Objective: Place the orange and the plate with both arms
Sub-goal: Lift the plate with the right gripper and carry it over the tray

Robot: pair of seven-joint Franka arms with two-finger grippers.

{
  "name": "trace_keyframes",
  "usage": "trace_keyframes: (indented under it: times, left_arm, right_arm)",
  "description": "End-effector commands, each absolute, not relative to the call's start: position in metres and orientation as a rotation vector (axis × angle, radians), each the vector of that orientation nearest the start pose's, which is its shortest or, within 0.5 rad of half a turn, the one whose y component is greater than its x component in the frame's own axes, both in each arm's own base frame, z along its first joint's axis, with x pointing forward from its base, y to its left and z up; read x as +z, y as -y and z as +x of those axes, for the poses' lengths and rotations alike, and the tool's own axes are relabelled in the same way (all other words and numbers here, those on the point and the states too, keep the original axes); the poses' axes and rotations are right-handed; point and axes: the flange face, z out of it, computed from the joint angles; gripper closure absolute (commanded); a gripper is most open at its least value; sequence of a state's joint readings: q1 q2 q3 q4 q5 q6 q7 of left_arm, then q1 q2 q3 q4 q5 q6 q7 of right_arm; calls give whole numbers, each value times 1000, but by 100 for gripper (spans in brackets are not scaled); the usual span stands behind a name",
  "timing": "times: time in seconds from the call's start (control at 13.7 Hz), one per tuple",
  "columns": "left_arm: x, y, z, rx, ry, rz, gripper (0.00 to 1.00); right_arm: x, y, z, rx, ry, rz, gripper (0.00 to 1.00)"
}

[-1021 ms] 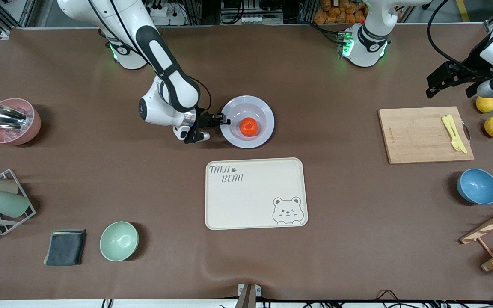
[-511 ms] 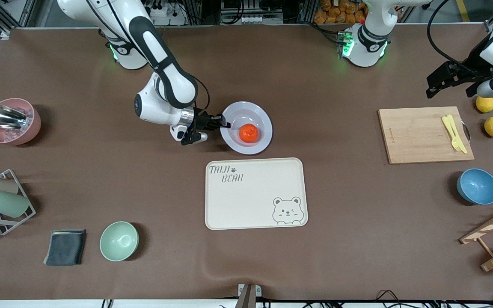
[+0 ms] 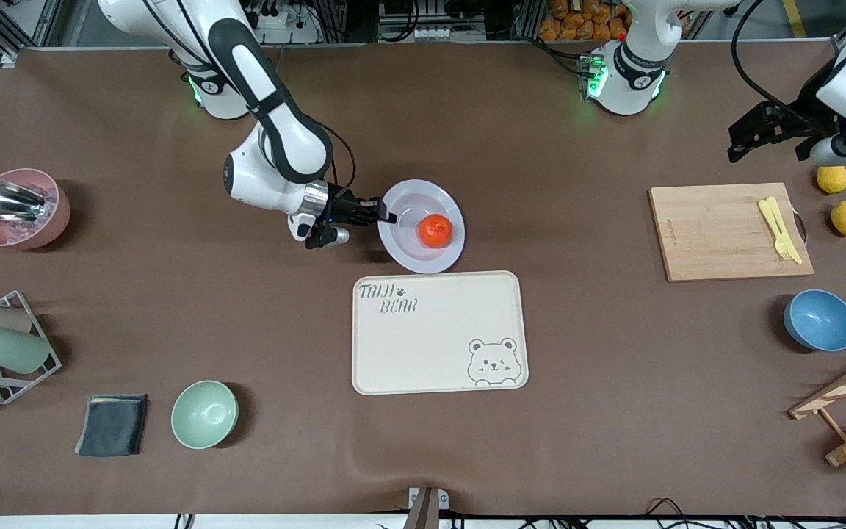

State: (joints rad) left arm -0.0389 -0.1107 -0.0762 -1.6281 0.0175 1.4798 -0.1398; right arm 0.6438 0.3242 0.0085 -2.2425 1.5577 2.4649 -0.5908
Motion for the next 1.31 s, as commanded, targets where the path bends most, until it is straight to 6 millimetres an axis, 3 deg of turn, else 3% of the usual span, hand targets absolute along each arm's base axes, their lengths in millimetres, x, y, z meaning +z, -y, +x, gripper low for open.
trace_keyframes:
  times: [0.0, 0.51, 0.8, 1.02, 1.24]
  left_arm:
    - [654, 60, 497, 50, 30, -3049, 0]
    - [656, 59, 496, 45, 48, -3058, 0]
    - [652, 60, 500, 51, 43, -3055, 0]
    - [651, 60, 500, 51, 45, -3056, 0]
    - [650, 59, 500, 55, 47, -3061, 0]
  right_arm:
    - [224, -317, 421, 104, -157, -2255, 100]
    - [237, -320, 424, 78, -308, -2150, 100]
    - [249, -327, 438, 44, -403, -2065, 100]
    - [258, -328, 476, -32, -488, -2013, 100]
    - [249, -335, 514, -64, -508, -1988, 100]
